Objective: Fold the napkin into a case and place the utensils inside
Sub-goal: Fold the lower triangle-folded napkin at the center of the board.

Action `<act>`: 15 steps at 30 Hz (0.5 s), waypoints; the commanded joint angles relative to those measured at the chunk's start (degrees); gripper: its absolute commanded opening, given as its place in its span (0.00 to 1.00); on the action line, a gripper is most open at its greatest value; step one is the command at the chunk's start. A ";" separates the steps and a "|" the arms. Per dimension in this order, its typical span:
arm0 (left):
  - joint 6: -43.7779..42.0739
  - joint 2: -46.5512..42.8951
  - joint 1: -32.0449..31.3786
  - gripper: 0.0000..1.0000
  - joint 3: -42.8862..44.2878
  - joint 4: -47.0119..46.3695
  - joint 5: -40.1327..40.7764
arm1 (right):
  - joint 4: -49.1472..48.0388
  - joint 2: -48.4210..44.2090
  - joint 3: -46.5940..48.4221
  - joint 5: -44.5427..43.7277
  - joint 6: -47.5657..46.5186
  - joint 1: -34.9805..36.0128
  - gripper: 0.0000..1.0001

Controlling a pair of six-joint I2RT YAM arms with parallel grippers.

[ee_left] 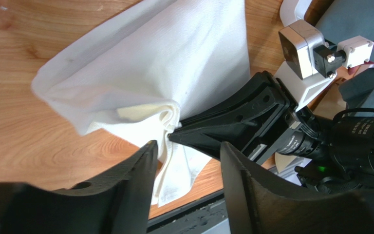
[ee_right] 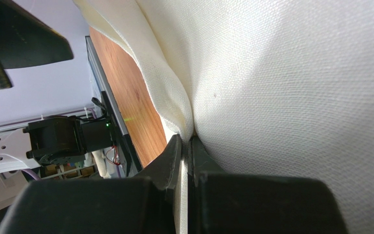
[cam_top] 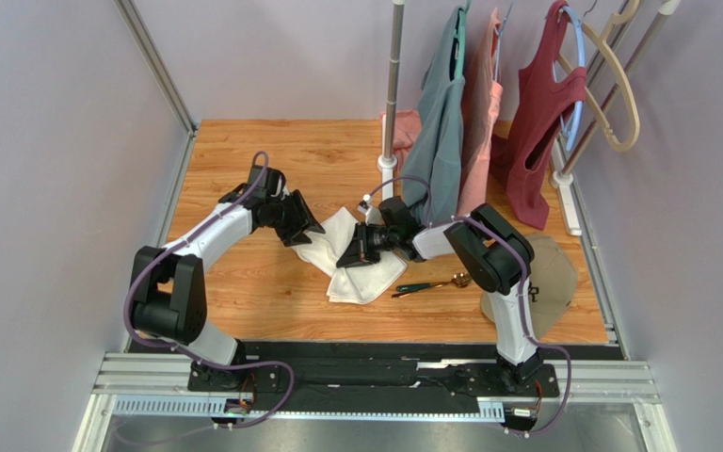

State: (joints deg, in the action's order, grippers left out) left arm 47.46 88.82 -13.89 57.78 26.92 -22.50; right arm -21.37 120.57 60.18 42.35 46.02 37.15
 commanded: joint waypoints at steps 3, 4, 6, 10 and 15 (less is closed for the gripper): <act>-5.97 -4.53 0.27 0.49 1.55 5.16 5.62 | -2.89 -1.57 -1.91 -0.60 0.82 -1.73 0.01; -6.15 -4.88 0.27 0.49 1.55 4.99 5.63 | -3.07 -1.92 -1.82 -0.25 1.00 -1.64 0.01; -7.37 -4.71 0.35 0.57 1.81 4.46 5.10 | -4.81 -1.92 -1.74 1.06 2.58 -1.64 0.01; -14.05 -1.21 0.97 0.67 7.58 8.58 5.71 | -6.14 -2.88 -1.21 2.82 4.43 -1.55 0.01; -13.47 -0.83 0.97 0.54 7.19 8.52 -2.79 | -3.25 -4.73 0.02 2.04 3.38 -0.94 0.01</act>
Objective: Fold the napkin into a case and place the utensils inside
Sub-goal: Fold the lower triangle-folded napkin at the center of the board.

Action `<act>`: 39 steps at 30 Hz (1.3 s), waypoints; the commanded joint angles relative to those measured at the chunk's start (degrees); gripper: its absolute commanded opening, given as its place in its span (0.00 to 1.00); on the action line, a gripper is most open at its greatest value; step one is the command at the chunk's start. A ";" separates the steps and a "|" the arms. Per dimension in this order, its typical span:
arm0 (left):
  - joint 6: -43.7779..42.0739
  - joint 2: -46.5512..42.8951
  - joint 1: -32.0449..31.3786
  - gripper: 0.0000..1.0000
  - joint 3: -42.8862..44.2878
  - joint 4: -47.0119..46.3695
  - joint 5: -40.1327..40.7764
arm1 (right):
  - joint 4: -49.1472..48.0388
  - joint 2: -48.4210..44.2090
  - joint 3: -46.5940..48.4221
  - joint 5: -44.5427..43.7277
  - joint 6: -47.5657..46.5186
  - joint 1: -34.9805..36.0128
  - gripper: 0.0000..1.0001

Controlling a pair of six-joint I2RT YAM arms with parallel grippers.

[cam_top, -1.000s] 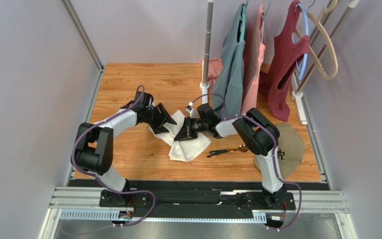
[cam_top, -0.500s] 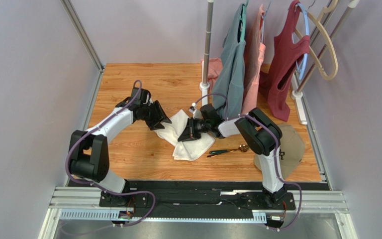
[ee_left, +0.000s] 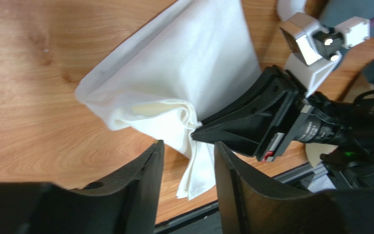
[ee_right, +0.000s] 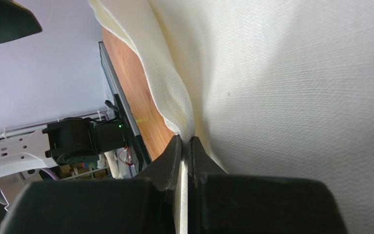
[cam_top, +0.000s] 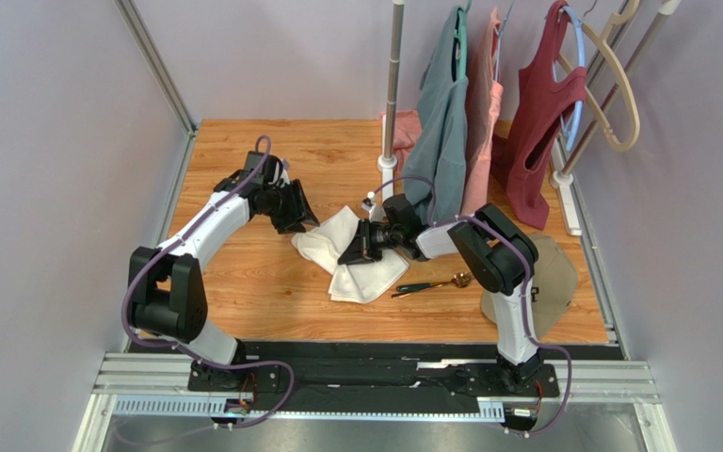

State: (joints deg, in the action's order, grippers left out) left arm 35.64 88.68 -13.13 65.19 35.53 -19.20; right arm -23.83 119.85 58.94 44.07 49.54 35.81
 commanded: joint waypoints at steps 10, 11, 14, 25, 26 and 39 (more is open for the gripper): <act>20.34 -1.85 -2.87 0.64 -14.46 -17.15 -12.80 | -0.95 -4.01 1.53 -2.59 0.91 3.65 0.02; 21.22 -1.76 -3.13 0.64 -14.74 -17.86 -12.53 | -0.95 -4.19 1.44 -3.03 0.82 3.74 0.02; 22.54 -0.27 -3.75 0.64 -14.39 -16.99 -10.77 | -0.69 -4.80 1.00 -3.47 0.30 3.65 0.02; 24.30 -0.25 -5.51 0.63 -13.15 -13.73 -3.14 | -0.07 -5.59 0.30 -3.73 -0.41 3.74 0.02; 24.30 -1.48 -5.51 0.63 -13.68 -13.64 -2.17 | -0.07 -5.51 0.30 -3.65 -0.49 3.74 0.02; 24.92 2.89 -6.74 0.63 -12.81 -14.08 -1.98 | -2.18 -6.12 -0.49 -3.12 0.91 3.83 0.02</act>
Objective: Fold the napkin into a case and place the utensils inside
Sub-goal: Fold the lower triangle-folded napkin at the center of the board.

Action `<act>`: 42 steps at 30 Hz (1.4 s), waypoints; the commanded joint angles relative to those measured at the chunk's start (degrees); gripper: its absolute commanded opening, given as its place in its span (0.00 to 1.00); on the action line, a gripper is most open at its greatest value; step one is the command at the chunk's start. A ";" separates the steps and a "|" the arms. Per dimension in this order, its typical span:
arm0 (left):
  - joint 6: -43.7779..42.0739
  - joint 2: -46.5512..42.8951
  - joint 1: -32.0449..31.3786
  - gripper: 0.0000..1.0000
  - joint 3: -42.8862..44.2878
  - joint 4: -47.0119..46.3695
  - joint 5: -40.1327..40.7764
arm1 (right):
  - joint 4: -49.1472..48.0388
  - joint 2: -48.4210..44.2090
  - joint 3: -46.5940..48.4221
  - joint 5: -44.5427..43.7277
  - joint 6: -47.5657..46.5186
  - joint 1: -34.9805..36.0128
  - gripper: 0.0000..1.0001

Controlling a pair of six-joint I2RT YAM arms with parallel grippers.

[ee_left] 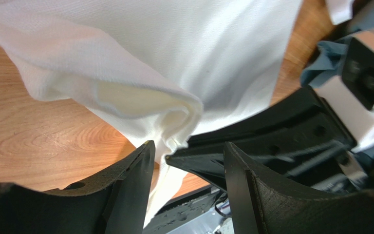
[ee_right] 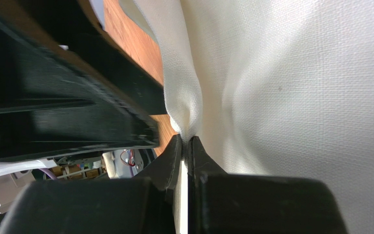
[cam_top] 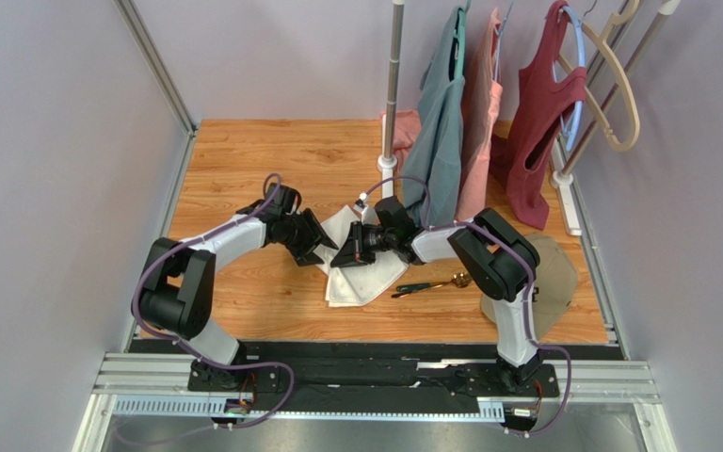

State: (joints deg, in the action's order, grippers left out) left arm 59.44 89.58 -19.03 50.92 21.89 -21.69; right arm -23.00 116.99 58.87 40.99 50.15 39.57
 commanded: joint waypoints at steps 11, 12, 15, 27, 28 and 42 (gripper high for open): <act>-0.46 4.90 -1.19 0.33 3.14 -1.85 0.51 | -0.90 -3.34 -0.60 0.76 -1.02 0.07 0.06; -0.64 5.16 -1.19 0.30 3.14 -1.94 0.42 | -0.21 -3.52 -0.51 0.76 -1.19 0.07 0.09; -1.25 5.69 -1.19 0.23 3.05 -1.85 0.07 | 2.60 -4.31 -0.16 0.84 -2.25 -0.28 0.20; -2.31 5.43 -1.36 0.00 2.43 -2.55 -0.72 | 21.50 -7.49 5.10 -2.58 -12.18 -4.68 0.38; -2.40 5.34 -1.45 0.00 2.61 -2.47 -0.89 | 22.12 -6.61 6.77 -3.02 -12.44 -4.68 0.35; -1.78 6.65 -3.65 0.00 5.95 -1.41 -0.98 | 21.42 1.66 8.81 -6.80 -13.15 -3.27 0.00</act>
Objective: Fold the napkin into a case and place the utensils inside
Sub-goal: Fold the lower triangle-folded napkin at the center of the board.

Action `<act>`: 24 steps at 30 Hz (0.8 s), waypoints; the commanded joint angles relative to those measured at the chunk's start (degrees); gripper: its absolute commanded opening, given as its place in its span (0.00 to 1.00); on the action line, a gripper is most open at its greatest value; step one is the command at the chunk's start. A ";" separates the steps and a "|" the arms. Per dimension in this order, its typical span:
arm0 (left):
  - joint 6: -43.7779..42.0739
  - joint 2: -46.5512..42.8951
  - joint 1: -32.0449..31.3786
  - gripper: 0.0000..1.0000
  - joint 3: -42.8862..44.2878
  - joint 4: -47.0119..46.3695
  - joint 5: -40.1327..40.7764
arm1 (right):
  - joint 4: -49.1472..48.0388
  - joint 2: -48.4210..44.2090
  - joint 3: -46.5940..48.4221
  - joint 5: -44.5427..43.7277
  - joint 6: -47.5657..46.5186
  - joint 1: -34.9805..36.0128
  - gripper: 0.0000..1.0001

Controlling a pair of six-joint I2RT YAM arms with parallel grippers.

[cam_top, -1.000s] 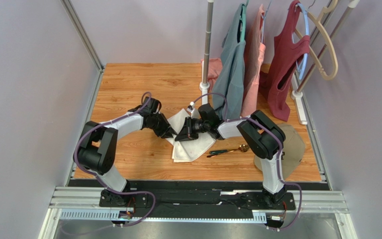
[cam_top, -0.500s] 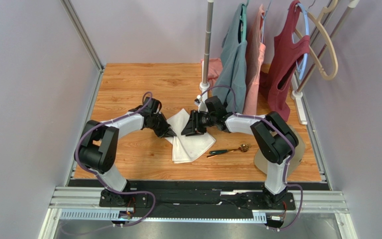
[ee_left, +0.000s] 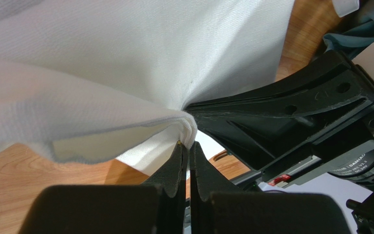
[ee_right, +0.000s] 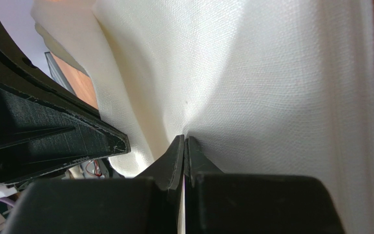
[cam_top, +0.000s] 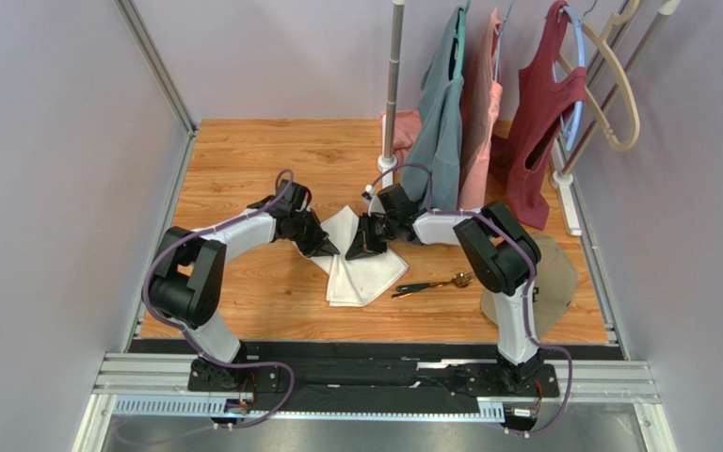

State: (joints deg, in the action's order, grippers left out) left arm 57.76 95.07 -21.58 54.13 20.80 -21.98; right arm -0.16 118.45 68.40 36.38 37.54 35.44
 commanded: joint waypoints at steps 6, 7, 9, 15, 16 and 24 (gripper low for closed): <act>-0.10 4.07 -2.67 0.00 4.76 -0.14 -0.61 | -1.68 -0.94 -2.57 -5.09 0.87 1.21 0.00; -0.10 4.42 -3.02 0.00 4.93 -0.06 -0.44 | -1.51 -1.12 -2.66 -5.79 0.78 1.21 0.00; -0.10 5.56 -3.29 0.00 5.46 0.03 -0.17 | -0.98 -1.38 -2.40 -5.79 0.87 1.21 0.00; -0.01 7.50 -3.47 0.00 6.78 -0.23 -0.09 | -0.45 -2.17 -1.96 -5.18 1.75 1.21 0.00; -0.10 7.50 -3.47 0.00 6.87 -0.14 0.00 | -0.28 -2.52 -1.96 -5.27 1.75 1.12 0.00; -0.28 8.29 -3.47 0.00 6.87 0.47 0.44 | 6.67 -7.62 -0.72 -6.59 -1.68 -0.11 0.00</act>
State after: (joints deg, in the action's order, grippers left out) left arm 57.76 103.04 -24.69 59.42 21.32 -21.91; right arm 3.09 115.48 67.18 31.73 38.44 36.07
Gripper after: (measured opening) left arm 0.017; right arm 0.006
